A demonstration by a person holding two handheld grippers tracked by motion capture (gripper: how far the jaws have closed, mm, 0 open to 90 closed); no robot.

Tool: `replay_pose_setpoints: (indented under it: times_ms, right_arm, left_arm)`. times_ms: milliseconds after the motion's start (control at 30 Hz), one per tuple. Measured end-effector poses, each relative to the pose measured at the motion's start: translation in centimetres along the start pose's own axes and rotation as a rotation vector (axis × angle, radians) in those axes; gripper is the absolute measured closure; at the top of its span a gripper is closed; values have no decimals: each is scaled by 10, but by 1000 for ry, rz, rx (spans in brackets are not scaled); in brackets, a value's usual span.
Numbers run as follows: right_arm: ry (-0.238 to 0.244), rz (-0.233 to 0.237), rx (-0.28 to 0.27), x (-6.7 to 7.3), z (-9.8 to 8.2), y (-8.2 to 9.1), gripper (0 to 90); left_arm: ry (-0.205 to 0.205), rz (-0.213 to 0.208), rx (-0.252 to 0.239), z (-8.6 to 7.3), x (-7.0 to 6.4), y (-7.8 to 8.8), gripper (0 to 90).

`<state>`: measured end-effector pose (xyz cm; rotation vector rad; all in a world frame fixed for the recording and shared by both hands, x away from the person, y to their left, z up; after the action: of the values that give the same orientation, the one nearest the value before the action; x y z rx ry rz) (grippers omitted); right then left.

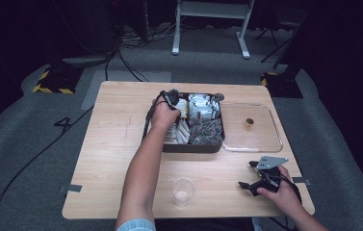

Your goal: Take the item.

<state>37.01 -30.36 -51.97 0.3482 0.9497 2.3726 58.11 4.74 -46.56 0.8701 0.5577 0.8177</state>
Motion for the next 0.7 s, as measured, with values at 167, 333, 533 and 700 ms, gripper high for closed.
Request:
replay_pose_setpoints:
  times_ms: [167, 333, 533, 700]
  right_arm:
    - [2, 1, 0, 0, 0, 0, 29]
    - [3, 3, 0, 0, 0, 0, 29]
    - [3, 3, 0, 0, 0, 0, 29]
    - [4, 3, 0, 0, 0, 0, 29]
  left_arm:
    - [-2, 10, 6, 0, 1, 0, 900]
    - [-7, 6, -3, 0, 3, 2, 900]
    - [-5, 0, -35, 1, 7, 10, 900]
    - [-15, -10, -74, 2, 11, 23, 900]
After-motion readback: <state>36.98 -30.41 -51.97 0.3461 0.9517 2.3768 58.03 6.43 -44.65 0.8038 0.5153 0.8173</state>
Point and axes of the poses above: each handheld gripper's, and its own axes: y roughly backward along the jaws, z roughly out of its top, x roughly to its left, the point moved 2 cm from there along -y, roughly forward along the jaws, and after that the axes turned 3 degrees about -y, right-handed, at the moved point
